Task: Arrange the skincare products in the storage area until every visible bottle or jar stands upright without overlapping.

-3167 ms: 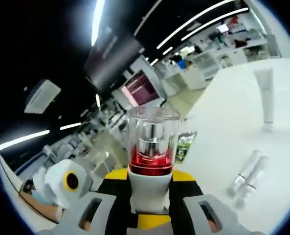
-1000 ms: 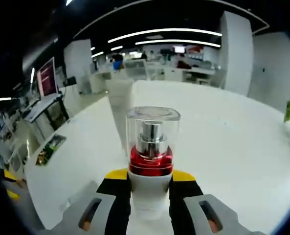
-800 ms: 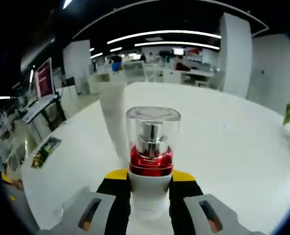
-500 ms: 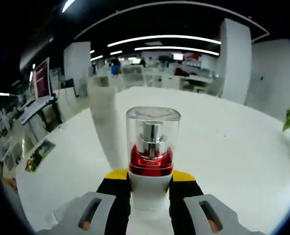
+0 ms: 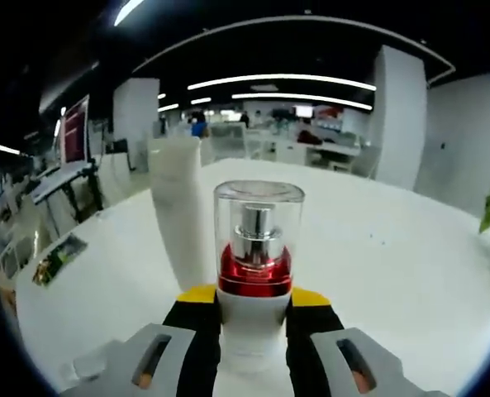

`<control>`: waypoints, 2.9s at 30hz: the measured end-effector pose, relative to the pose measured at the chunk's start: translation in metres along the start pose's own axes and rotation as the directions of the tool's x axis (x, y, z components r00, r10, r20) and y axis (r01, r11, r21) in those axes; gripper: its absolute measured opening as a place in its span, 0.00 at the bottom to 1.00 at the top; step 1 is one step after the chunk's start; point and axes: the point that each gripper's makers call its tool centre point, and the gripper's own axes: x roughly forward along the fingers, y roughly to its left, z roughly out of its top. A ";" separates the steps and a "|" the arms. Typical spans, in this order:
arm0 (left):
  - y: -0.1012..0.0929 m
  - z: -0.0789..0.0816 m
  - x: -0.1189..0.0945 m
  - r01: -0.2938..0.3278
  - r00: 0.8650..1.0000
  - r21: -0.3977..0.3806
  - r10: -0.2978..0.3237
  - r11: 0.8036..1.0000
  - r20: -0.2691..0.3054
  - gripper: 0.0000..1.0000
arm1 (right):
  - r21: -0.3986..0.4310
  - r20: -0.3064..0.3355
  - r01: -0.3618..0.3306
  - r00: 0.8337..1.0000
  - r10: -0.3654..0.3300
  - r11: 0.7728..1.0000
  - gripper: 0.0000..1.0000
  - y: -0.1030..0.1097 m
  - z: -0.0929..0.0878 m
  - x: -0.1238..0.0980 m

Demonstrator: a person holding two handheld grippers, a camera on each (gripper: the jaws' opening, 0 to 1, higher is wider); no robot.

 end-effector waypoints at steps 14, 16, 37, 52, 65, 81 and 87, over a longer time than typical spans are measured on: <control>0.009 0.000 -0.002 -0.041 0.999 -0.007 0.041 0.999 0.000 0.14 | -0.019 0.013 0.016 1.000 -0.016 1.000 0.26 0.000 -0.003 -0.007; 0.010 0.000 -0.003 -0.051 0.999 -0.011 0.051 0.999 0.002 0.14 | -0.021 0.007 0.020 1.000 -0.020 1.000 0.26 0.000 -0.004 -0.007; 0.023 0.002 -0.008 -0.108 0.994 -0.033 0.108 0.994 0.013 0.07 | -0.154 -0.247 -0.271 0.942 0.229 0.950 0.35 0.008 -0.024 -0.011; 0.023 -0.001 -0.005 -0.102 0.995 -0.042 0.102 0.994 -0.010 0.06 | -0.187 -0.323 -0.402 0.887 0.330 0.896 0.26 0.013 -0.021 -0.013; 0.025 -0.004 -0.005 -0.108 0.994 -0.040 0.108 0.993 -0.025 0.05 | -0.111 -0.341 -0.346 0.894 0.291 0.932 0.25 0.018 -0.026 0.002; 0.027 -0.006 -0.005 -0.121 0.992 -0.052 0.119 0.991 -0.038 0.04 | -0.011 -0.330 -0.266 0.911 0.247 0.964 0.24 0.023 -0.025 0.007; 0.029 -0.006 -0.006 -0.130 0.991 -0.059 0.128 0.990 -0.039 0.03 | 0.053 -0.321 -0.222 0.919 0.227 0.974 0.24 0.024 -0.026 0.009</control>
